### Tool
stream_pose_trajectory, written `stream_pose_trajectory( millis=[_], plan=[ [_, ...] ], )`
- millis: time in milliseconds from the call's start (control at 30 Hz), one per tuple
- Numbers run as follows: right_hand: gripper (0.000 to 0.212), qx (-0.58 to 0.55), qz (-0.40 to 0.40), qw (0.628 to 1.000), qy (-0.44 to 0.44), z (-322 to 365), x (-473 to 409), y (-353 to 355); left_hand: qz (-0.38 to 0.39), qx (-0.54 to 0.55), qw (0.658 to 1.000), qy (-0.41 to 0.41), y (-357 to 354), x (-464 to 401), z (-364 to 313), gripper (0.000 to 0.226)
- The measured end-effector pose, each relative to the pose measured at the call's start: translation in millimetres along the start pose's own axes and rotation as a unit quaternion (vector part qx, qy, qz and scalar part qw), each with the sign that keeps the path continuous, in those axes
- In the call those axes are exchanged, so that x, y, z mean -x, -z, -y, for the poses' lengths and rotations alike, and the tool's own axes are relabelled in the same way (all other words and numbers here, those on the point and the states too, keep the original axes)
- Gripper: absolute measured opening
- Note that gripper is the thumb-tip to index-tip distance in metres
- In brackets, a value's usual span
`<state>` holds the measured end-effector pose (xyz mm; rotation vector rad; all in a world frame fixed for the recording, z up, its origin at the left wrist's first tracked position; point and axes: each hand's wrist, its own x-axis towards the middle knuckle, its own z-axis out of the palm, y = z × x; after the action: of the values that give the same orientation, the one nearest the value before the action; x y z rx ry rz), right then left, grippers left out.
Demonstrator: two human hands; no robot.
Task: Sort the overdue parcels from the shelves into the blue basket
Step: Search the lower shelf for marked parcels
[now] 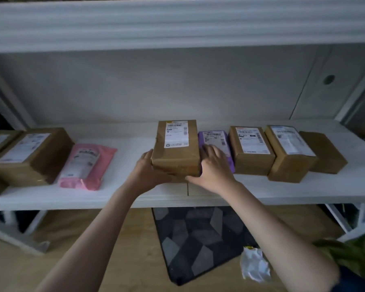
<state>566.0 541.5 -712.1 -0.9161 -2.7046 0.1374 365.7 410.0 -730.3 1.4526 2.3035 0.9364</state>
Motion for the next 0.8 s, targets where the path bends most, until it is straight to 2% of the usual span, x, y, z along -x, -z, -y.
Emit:
stream_pose_trajectory(
  millis=[133,233,400,500,600,700,800],
  plan=[
    [0.103,-0.012,-0.031,0.999,0.008,-2,0,-7,-0.021,0.032,0.999,0.010,3,10,-19,0.094],
    [0.102,-0.024,-0.058,0.998,0.012,-6,0,-16,-0.053,0.044,0.997,-0.018,0,18,-33,0.098],
    [0.102,-0.069,-0.085,0.994,0.022,-11,15,-23,-0.091,0.027,0.995,-0.028,-4,34,-48,0.087],
    [0.100,-0.109,-0.119,0.986,0.049,-13,25,-13,-0.146,-0.019,0.986,-0.082,-2,46,-52,0.092],
    [0.092,-0.148,-0.202,0.965,0.084,-8,42,0,-0.201,-0.011,0.975,-0.093,-5,71,-55,0.116],
    [0.086,-0.177,-0.273,0.939,0.113,1,66,4,-0.249,-0.015,0.962,-0.113,-12,99,-63,0.116],
    [0.088,-0.185,-0.277,0.935,0.119,5,78,4,-0.258,-0.026,0.958,-0.120,-16,112,-66,0.115]
  ],
)
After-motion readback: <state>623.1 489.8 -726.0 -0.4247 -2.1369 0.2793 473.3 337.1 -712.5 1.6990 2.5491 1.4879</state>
